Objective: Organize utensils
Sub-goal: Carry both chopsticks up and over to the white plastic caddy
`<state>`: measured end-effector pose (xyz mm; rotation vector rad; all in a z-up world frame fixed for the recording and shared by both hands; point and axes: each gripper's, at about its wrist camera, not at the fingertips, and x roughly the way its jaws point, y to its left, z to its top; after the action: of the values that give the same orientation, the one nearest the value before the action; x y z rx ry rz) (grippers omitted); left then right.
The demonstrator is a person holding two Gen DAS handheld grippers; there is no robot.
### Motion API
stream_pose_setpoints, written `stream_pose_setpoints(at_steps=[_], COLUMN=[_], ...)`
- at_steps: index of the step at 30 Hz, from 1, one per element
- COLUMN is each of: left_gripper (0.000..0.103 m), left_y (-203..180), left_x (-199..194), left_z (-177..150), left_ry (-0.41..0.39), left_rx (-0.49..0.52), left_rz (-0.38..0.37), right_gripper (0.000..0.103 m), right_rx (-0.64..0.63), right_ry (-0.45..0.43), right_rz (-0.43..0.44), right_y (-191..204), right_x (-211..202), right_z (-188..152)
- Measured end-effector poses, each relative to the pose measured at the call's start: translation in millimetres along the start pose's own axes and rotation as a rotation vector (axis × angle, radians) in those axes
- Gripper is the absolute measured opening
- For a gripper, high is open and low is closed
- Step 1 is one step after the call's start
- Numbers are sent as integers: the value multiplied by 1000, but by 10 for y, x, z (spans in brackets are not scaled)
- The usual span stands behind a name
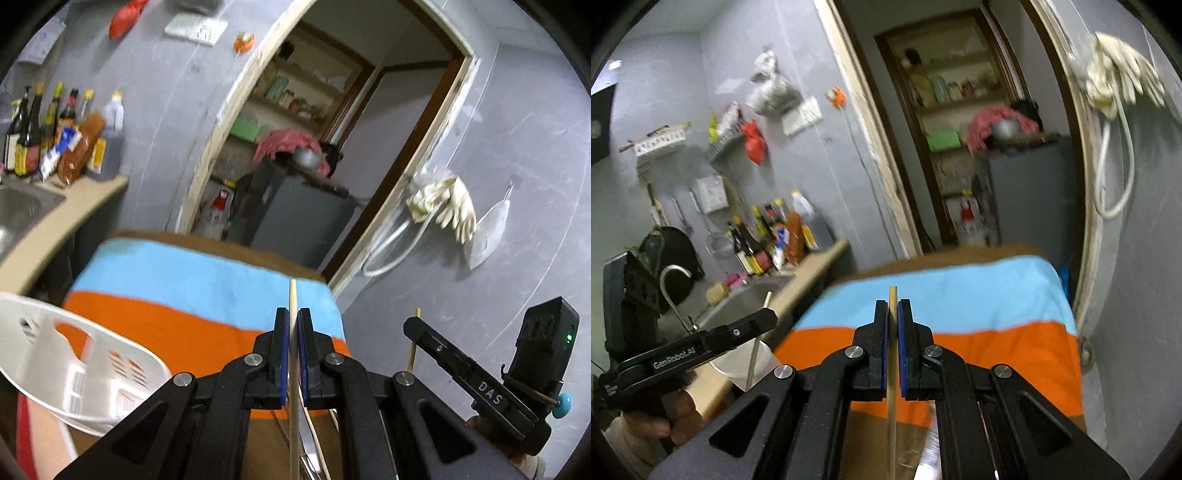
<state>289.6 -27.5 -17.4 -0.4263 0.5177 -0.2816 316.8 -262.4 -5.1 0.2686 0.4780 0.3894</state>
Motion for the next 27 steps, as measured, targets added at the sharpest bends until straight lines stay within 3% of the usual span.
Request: stream_pose_setpoints(at_steps=[4,15,20,27], left_gripper=[5,5,5,5], left_y=[164,1081,1428,1757], left_x=[-262,-841,-856,-691], left_z=[187,739,834,767], left_ry=[-59,-315,-401,-448], left_rx=[13,-50,-75,-84], left_rz=[13,176,218,253], right_gripper=[4,4,4,4], right_rx=[-15,-28,-34,-69], right_ry=[-86,-265,-310,-338], right_rz=[55,203,237,225], right_y=[401,1376,1607,1718], right_x=[-84,232,497,823], right_z=[148,429,347,139])
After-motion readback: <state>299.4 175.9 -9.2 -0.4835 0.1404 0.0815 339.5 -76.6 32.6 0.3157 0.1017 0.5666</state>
